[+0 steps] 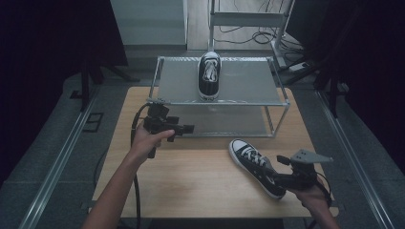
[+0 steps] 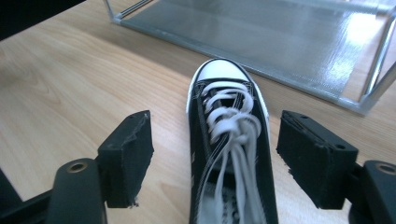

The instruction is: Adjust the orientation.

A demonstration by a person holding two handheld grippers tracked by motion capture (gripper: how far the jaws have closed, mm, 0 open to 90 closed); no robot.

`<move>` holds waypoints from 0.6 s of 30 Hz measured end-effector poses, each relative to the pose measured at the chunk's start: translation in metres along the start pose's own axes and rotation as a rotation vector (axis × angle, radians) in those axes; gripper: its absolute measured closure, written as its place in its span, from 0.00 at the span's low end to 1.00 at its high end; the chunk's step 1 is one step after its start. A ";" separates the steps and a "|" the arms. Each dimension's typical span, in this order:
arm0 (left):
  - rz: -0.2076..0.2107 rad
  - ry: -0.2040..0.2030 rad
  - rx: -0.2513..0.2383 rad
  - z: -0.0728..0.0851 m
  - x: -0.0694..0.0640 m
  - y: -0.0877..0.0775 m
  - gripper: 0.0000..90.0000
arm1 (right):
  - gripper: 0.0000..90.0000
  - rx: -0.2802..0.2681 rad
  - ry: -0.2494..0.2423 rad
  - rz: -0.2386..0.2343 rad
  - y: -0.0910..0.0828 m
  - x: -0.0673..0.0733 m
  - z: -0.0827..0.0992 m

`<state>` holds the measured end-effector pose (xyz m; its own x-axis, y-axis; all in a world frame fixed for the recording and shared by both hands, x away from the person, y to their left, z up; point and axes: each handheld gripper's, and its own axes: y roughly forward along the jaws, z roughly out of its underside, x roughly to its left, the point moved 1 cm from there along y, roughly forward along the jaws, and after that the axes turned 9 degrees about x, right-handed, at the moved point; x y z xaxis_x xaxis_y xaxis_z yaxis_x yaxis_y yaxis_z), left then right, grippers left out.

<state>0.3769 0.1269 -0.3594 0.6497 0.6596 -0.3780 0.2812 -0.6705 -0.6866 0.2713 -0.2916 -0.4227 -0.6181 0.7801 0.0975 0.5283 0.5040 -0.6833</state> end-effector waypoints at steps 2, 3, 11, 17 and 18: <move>0.007 0.001 -0.005 0.001 -0.001 0.001 0.18 | 0.27 0.034 0.019 -0.015 0.007 -0.010 -0.007; 0.009 0.001 -0.008 0.003 -0.001 0.001 0.18 | 0.26 0.050 0.022 -0.012 0.010 -0.013 -0.009; 0.018 -0.003 -0.007 0.018 0.000 0.008 0.18 | 0.20 0.221 0.045 -0.061 0.044 -0.030 -0.016; 0.036 -0.023 -0.001 0.027 0.004 0.013 0.18 | 0.19 0.333 0.006 -0.042 0.067 -0.027 -0.019; 0.036 -0.025 -0.003 0.029 0.004 0.014 0.18 | 0.18 0.345 0.000 -0.038 0.070 -0.027 -0.019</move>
<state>0.3631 0.1305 -0.3883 0.6412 0.6436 -0.4179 0.2600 -0.6946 -0.6707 0.3358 -0.2704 -0.4592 -0.6337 0.7631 0.1274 0.2771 0.3776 -0.8836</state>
